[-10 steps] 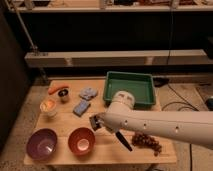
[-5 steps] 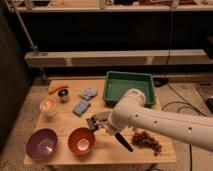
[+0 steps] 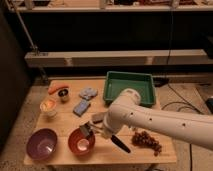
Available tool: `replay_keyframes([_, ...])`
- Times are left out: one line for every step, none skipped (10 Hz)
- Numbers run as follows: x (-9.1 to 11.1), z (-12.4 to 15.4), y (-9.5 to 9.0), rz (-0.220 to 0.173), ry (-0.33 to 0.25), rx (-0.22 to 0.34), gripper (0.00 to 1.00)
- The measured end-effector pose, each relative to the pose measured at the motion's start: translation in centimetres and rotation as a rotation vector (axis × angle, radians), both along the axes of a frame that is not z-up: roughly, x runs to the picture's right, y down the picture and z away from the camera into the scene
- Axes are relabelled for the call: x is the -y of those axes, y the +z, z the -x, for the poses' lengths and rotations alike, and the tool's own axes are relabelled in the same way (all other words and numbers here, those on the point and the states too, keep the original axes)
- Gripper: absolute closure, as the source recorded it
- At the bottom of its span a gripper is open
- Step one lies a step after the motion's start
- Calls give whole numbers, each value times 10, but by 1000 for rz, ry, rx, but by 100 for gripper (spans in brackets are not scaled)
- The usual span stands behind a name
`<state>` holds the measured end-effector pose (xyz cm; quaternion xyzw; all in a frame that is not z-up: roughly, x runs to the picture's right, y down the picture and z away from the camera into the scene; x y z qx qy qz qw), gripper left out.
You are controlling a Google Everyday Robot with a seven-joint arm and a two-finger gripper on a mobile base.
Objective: Wipe red bowl with brush
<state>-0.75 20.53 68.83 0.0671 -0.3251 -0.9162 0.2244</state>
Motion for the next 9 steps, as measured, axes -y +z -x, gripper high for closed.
replay_keyframes([-6,3,5,10,-13,5,100])
replay_keyframes([-11,6,9,22,-23,9,100])
replay_keyframes([-16,13,12,37,-38,21,100])
replay_keyframes([-18,16,13,45,-48,26,100])
replay_keyframes([-21,19,14,54,-58,30,100])
replay_keyframes([-23,23,14,60,-70,35,100])
replay_keyframes([-26,26,15,70,-85,36,100])
replay_keyframes([-29,27,17,79,-92,32,100])
replay_keyframes([-31,29,19,84,-100,31,100])
